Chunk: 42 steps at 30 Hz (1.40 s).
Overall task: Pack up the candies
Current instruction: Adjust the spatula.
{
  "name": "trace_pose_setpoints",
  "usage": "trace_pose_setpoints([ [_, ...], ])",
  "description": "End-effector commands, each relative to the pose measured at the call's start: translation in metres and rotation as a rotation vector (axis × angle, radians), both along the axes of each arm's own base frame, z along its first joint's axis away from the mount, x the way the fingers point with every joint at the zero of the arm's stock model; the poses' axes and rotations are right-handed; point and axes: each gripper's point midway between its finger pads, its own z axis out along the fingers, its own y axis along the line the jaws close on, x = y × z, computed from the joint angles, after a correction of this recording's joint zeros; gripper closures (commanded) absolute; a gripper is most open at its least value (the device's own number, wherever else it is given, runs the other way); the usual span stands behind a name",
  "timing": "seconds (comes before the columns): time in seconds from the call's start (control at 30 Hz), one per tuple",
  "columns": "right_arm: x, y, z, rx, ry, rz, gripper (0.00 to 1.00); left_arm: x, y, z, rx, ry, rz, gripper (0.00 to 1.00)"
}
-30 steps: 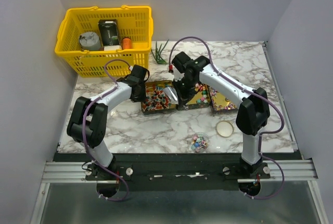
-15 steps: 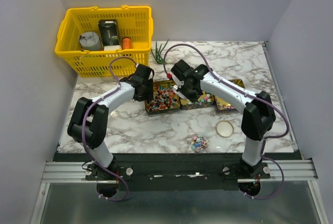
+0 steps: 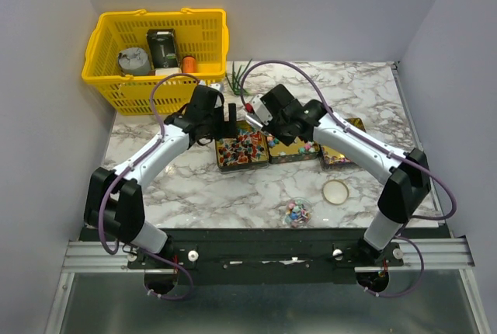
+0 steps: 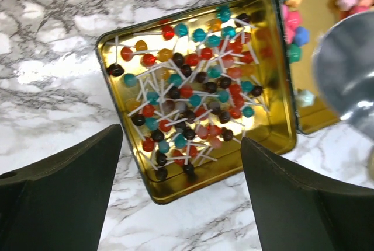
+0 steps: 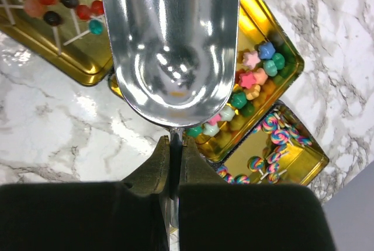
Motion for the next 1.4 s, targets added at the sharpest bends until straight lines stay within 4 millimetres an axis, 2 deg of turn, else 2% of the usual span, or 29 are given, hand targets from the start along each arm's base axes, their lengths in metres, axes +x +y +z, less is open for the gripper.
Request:
trace_pose_setpoints([
  [0.0,-0.014,0.026,0.024,0.131,-0.031,0.092,0.99,-0.006,-0.021,0.045,-0.130,-0.105,-0.117,0.02],
  [0.1,-0.024,0.035,0.032,0.186,-0.020,0.122,0.99,-0.007,-0.027,0.060,-0.191,-0.155,-0.149,0.01],
  [0.3,-0.034,0.040,0.034,0.192,-0.019,0.158,0.99,-0.012,-0.037,0.064,-0.257,-0.158,-0.175,0.01],
  [0.57,-0.030,0.022,0.014,0.100,-0.008,0.075,0.99,-0.013,-0.020,0.093,-0.324,-0.288,-0.118,0.02],
  [0.73,-0.028,0.022,0.011,0.086,-0.007,0.066,0.99,-0.016,-0.018,0.099,-0.338,-0.305,-0.116,0.02],
  [0.87,-0.033,0.027,0.019,0.110,-0.023,0.098,0.99,-0.015,-0.024,0.090,-0.351,-0.272,-0.134,0.02],
  [0.97,-0.039,0.033,0.031,0.154,-0.032,0.128,0.99,-0.013,-0.025,0.072,-0.330,-0.214,-0.136,0.03],
  [1.07,-0.048,0.037,0.048,0.220,-0.051,0.164,0.99,-0.011,-0.025,0.057,-0.305,-0.168,-0.138,0.06],
  [1.23,-0.049,0.025,0.076,0.268,-0.149,0.143,0.99,-0.012,-0.022,0.040,-0.267,-0.126,-0.135,0.11],
  [1.37,-0.052,0.028,0.099,0.342,-0.205,0.178,0.99,-0.015,-0.020,0.021,-0.241,-0.065,-0.126,0.14],
])
